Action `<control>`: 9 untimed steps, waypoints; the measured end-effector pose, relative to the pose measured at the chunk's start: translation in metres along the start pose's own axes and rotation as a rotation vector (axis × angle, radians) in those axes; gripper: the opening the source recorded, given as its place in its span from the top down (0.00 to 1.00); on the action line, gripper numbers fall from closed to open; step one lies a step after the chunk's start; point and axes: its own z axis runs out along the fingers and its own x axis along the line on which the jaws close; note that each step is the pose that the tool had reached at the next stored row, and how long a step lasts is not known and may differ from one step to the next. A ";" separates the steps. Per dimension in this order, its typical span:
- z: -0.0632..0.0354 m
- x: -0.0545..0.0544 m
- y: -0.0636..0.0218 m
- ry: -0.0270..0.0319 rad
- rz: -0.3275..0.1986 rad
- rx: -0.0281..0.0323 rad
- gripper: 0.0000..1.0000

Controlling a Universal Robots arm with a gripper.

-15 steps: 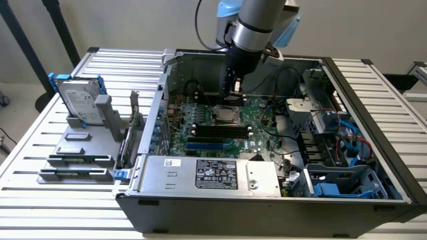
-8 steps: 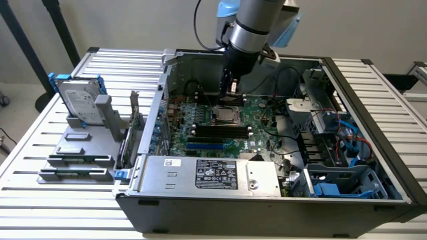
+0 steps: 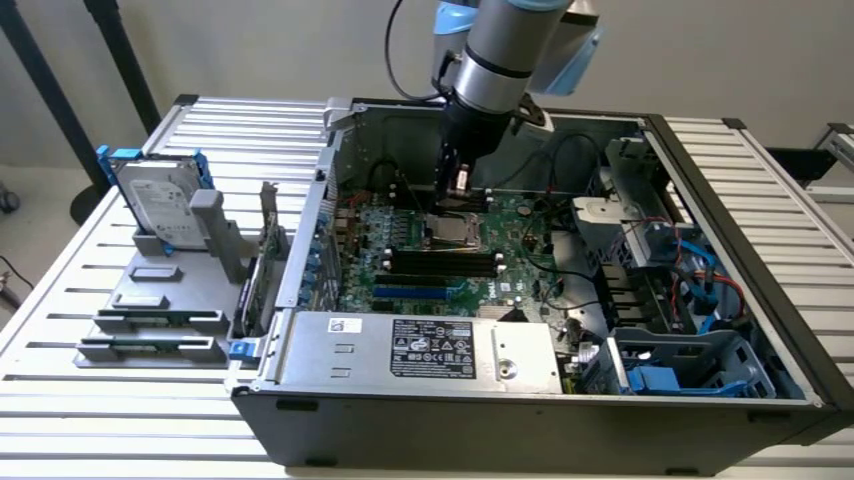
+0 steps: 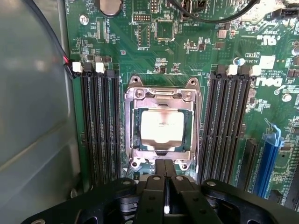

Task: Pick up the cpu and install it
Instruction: 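Close the cpu cover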

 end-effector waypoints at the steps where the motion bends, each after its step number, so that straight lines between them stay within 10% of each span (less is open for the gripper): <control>1: 0.0014 0.000 -0.0004 0.0000 0.000 0.0008 0.89; 9: 0.0118 0.000 -0.0028 0.0004 0.000 0.0064 0.89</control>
